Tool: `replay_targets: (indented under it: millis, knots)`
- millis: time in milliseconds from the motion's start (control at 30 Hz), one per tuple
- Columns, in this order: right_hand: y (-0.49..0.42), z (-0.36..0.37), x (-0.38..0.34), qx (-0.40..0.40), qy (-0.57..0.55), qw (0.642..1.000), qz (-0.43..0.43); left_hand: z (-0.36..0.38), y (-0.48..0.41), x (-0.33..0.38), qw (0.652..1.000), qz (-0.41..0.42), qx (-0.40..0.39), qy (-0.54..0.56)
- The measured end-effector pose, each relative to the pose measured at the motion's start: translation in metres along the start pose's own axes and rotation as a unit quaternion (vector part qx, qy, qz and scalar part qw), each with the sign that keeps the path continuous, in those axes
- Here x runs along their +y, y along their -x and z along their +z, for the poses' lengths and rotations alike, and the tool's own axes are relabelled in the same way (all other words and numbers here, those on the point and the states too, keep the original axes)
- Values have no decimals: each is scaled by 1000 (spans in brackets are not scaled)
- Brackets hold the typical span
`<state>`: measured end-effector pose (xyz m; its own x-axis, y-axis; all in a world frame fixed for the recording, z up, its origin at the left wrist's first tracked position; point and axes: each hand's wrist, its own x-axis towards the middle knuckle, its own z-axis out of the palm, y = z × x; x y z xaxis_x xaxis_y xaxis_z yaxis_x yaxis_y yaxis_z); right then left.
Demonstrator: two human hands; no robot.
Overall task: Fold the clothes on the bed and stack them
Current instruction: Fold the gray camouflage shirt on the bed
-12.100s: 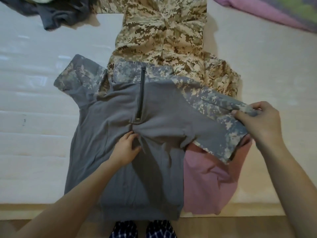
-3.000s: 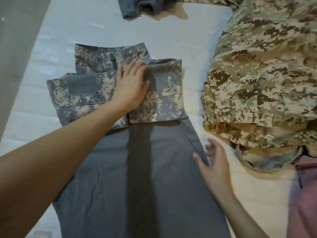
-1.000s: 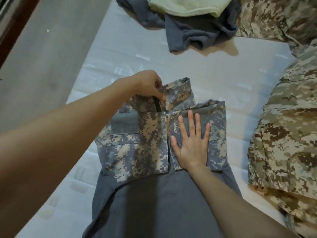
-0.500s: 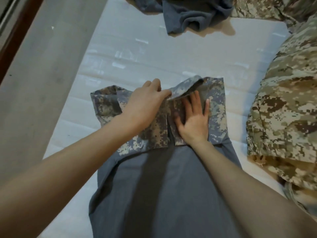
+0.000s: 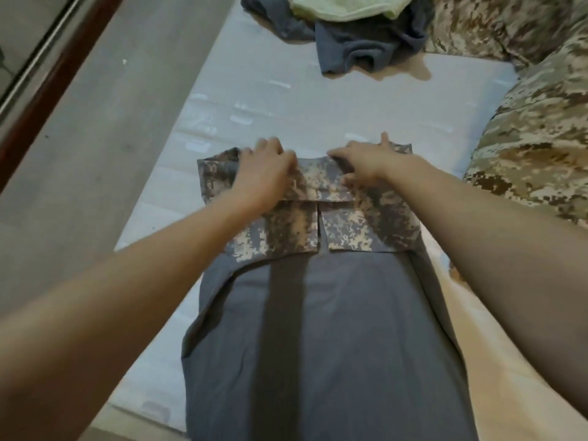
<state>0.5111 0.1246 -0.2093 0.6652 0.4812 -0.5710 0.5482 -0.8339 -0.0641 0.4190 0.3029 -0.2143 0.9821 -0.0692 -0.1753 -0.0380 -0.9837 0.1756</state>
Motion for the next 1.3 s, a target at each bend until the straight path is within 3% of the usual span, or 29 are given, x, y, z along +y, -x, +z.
replay_targets:
  millis: [133, 233, 367, 467, 633, 800, 1033, 1200, 1300]
  knots:
    - [10, 13, 7, 101, 15, 995, 1, -14, -15, -38, 980, -114, -115, 117]
    - [21, 8, 10, 95, -2, 995, -10, -12, -13, -48, 983, -74, -163, 43]
    - [32, -4, 17, 39, -16, 999, 22, -14, -4, -45, 995, 19, -69, -73]
    - [40, -6, 19, 141, 37, 989, 39, -22, -3, -37, 997, 39, -2, -61]
    - [74, -8, 16, 334, 61, 939, 57, -40, 14, -20, 989, 40, 140, -20]
    - [166, 48, -13, 389, 36, 919, 46, -11, 119, 6, 970, 35, 235, 43]
    - [232, 180, -68, 319, 37, 944, 69, 85, 242, 31, 991, 7, 130, 22]
    - [228, 203, -78, 221, 47, 966, 123, 102, 248, 35, 996, -14, 82, -22]
    - [248, 200, -75, 149, -11, 986, 71, 92, 262, 33, 999, 28, 41, -20]
